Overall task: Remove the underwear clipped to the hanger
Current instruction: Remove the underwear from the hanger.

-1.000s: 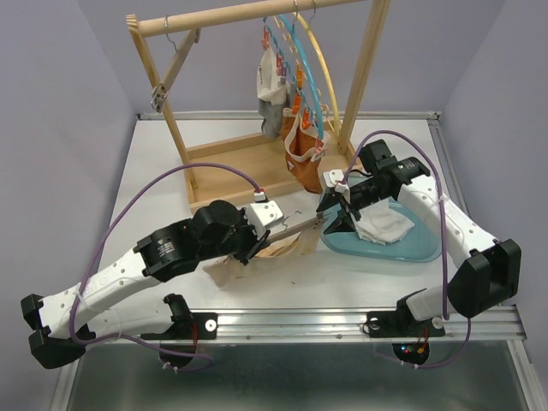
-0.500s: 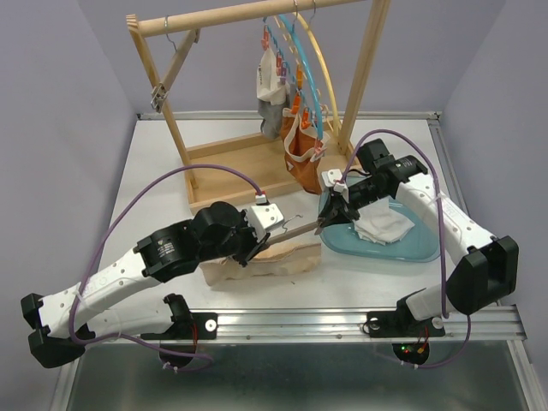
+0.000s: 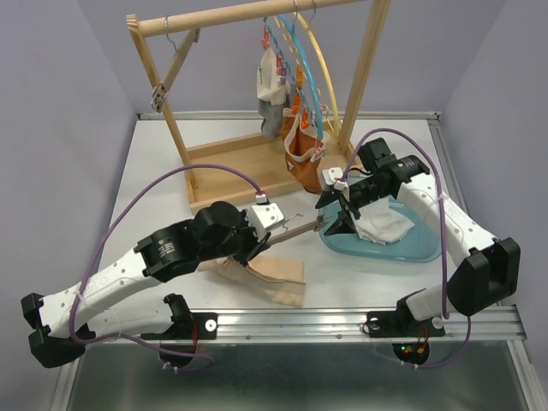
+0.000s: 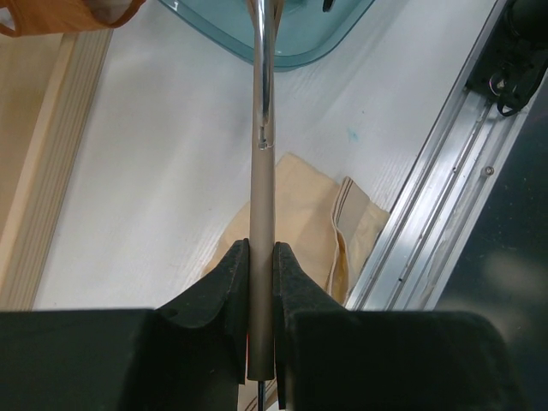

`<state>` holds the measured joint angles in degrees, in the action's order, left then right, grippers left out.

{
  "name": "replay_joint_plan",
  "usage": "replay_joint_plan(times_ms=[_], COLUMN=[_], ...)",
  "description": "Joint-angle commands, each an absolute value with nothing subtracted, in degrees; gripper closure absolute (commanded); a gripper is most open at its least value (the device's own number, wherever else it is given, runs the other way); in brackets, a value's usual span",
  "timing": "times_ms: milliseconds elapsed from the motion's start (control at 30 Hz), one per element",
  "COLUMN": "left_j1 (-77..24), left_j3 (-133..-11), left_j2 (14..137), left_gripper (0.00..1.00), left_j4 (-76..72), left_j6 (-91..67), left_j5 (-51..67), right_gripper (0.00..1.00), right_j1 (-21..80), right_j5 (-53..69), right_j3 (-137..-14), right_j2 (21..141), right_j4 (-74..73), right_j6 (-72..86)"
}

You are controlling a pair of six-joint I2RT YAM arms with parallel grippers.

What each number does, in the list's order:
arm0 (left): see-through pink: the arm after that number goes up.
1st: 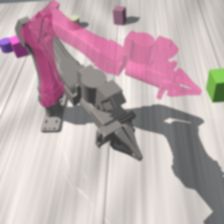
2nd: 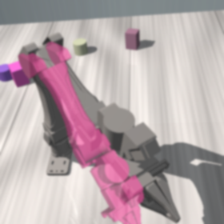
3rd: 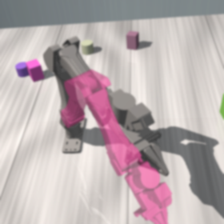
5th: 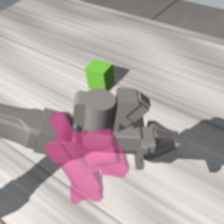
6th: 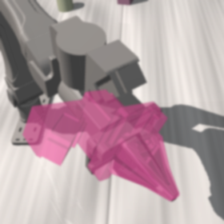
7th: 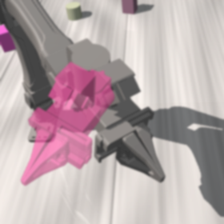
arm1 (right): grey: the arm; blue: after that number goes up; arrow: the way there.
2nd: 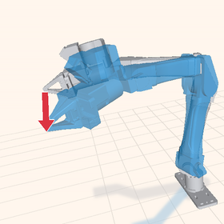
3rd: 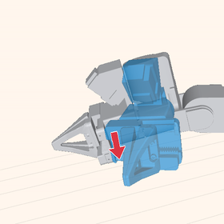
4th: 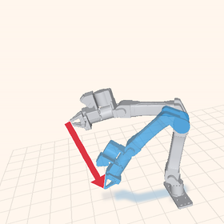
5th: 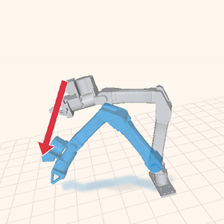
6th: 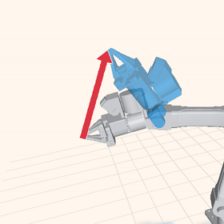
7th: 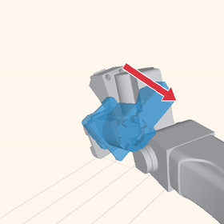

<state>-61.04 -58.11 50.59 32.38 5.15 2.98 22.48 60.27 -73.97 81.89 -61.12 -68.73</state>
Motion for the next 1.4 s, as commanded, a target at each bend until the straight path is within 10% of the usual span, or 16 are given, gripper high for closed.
replay_joint_plan(times_ms=[0, 800, 1033, 1367], left_j1=[-61.3, -61.7, -61.7, -61.7], left_j3=[-58.9, -60.4, -59.9, -57.8], left_j2=[50.5, 53.6, 52.8, 51.9], left_gripper=[1.00, 1.00, 1.00, 1.00], left_j4=[27.9, 22.7, 21.6, 17.8], left_j6=[5.9, 5.5, 4.7, 3.3], left_j5=[4.6, 6.3, 6.9, 7.5], right_gripper=[0.16, 0.27, 0.40, 0.89], right_j1=[22.7, 31.0, 31.9, 32.1], right_j5=[63.5, 65.0, 63.9, 62.2], right_j3=[-78.9, -75.9, -75.1, -74.5], right_j2=[79.0, 82.5, 83.0, 81.1], right_j4=[-60.9, -56.8, -54.9, -54.7], right_j6=[-67.2, -60.5, -59.2, -59.9])
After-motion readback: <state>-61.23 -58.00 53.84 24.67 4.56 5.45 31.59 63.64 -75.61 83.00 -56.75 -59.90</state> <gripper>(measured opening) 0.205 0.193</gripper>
